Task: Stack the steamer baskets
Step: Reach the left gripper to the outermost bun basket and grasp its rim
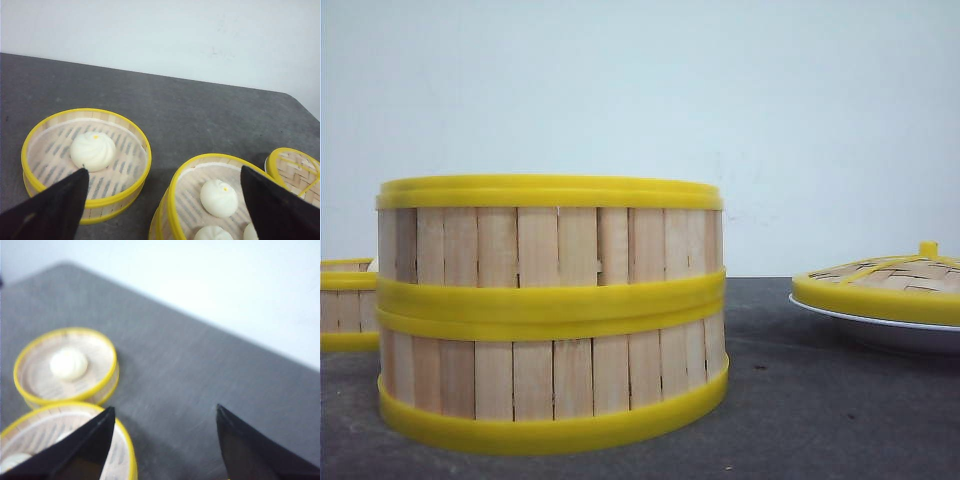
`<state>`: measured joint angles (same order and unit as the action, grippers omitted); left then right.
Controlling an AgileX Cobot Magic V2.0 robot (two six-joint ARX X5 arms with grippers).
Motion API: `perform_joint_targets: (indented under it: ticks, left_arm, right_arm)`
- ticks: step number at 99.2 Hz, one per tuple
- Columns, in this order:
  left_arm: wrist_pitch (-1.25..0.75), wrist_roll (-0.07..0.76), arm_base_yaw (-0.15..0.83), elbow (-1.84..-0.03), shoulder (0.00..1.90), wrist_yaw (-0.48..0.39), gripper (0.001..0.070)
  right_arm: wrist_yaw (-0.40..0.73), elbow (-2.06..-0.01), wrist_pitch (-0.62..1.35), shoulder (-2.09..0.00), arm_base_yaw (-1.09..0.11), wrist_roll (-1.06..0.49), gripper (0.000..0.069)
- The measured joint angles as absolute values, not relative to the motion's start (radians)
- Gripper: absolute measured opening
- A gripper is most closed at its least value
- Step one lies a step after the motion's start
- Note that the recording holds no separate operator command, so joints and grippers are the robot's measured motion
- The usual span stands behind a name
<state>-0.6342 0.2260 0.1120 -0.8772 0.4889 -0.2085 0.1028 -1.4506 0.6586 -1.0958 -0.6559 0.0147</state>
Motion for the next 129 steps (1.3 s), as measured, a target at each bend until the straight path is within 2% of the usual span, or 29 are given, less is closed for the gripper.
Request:
perform_joint_targets:
  ticks: [21,38,52,65,87,116,123,129]
  left_arm:
    - [-0.598,0.226,0.112,-0.877,0.53,-0.194,0.0594]
    - [-0.563,0.225,0.112,-0.877,0.615,-0.112,0.0594]
    - [-0.523,0.215,0.104,-0.877,0.731,-0.041,0.0594]
    - [-0.473,0.201,0.08,-0.877,0.864,-0.005,0.0594]
    - [-0.427,0.204,0.019,-0.877,1.071,0.002,0.0594]
    - [-0.374,0.277,-0.111,-0.877,1.254,0.002,0.0592]
    - [-0.368,0.287,-0.131,-0.877,1.287,0.002,0.0573]
    - [-0.358,0.293,-0.141,-0.877,1.316,0.002,0.0526]
  right_arm:
    - [0.152,-1.273,0.654,-0.839,-0.677,0.015,0.0394]
    - [0.157,-1.042,0.666,-0.639,-0.682,0.057,0.0394]
    - [0.157,-0.928,0.685,-0.522,-0.682,0.098,0.0394]
    - [0.162,-0.908,0.709,-0.449,-0.682,0.113,0.0394]
    - [0.184,-0.908,0.71,-0.41,-0.682,0.121,0.0394]
    - [0.184,-0.908,0.745,-0.407,-0.682,0.122,0.0394]
    - [0.184,-0.908,0.745,-0.407,-0.682,0.122,0.0394]
    - [0.184,-0.908,0.746,-0.407,-0.682,0.121,0.0394]
